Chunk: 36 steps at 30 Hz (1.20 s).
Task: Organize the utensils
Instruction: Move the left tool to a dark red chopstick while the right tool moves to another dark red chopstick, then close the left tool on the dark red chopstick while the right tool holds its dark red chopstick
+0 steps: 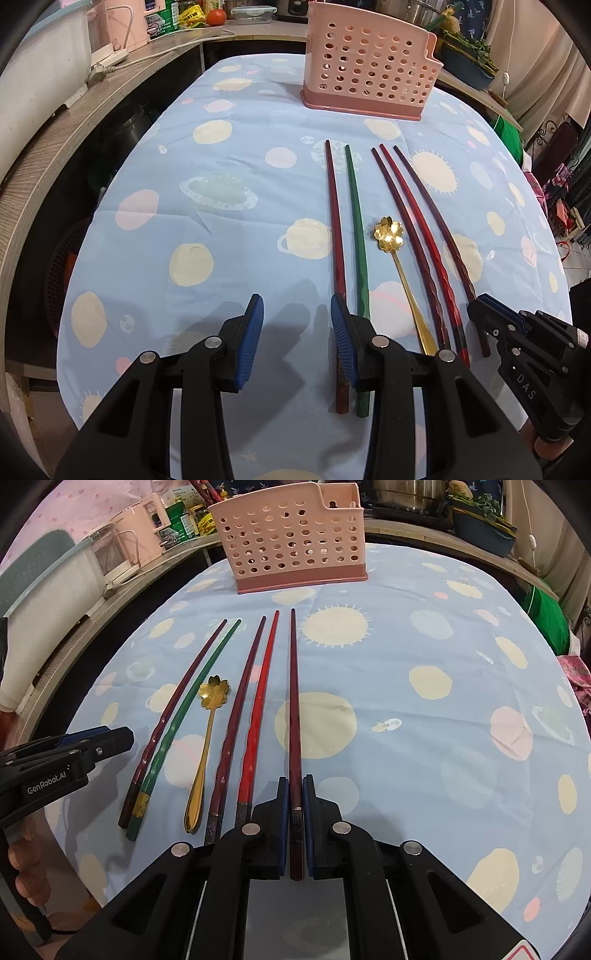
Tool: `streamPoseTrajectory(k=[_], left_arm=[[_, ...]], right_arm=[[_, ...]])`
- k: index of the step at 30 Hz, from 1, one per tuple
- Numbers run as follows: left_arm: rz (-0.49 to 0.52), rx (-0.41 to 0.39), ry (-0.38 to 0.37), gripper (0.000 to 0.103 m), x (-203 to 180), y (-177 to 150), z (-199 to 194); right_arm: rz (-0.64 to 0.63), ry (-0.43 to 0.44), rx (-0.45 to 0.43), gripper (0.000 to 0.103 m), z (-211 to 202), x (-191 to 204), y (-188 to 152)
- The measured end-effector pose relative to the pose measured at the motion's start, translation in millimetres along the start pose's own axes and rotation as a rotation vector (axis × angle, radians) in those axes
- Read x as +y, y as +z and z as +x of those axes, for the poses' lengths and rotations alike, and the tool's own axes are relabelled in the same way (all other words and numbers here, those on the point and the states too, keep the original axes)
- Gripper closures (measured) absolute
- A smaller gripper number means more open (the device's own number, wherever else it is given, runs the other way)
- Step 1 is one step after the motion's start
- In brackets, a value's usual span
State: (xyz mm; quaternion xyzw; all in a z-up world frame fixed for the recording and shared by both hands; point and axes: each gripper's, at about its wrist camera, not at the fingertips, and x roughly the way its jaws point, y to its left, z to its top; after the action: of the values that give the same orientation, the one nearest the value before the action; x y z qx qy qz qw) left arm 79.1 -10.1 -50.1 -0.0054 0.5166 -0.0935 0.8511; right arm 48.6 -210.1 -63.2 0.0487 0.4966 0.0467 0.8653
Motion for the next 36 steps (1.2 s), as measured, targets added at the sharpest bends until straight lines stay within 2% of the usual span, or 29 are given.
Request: streamPoseTrajectory(k=[17,32,35,36], left_arm=[[0.030,0.042,-0.020,0.067,-10,-12,7],[0.060,0.032,-0.004,0.068,-14,-18,8],[0.063,0.031,-0.004,0.075,-13,-18,8],[0.064,0.031,-0.005,0.081,-13,-18,8]], right_arm=[[0.011,0.008,-0.001,0.096,0,-2,0],[0.012,0.008,-0.001,0.096,0,-2,0],[0.013,0.009,-0.001,0.096,0,-2,0],[0.013,0.008,-0.001,0.096,0,-2,0]])
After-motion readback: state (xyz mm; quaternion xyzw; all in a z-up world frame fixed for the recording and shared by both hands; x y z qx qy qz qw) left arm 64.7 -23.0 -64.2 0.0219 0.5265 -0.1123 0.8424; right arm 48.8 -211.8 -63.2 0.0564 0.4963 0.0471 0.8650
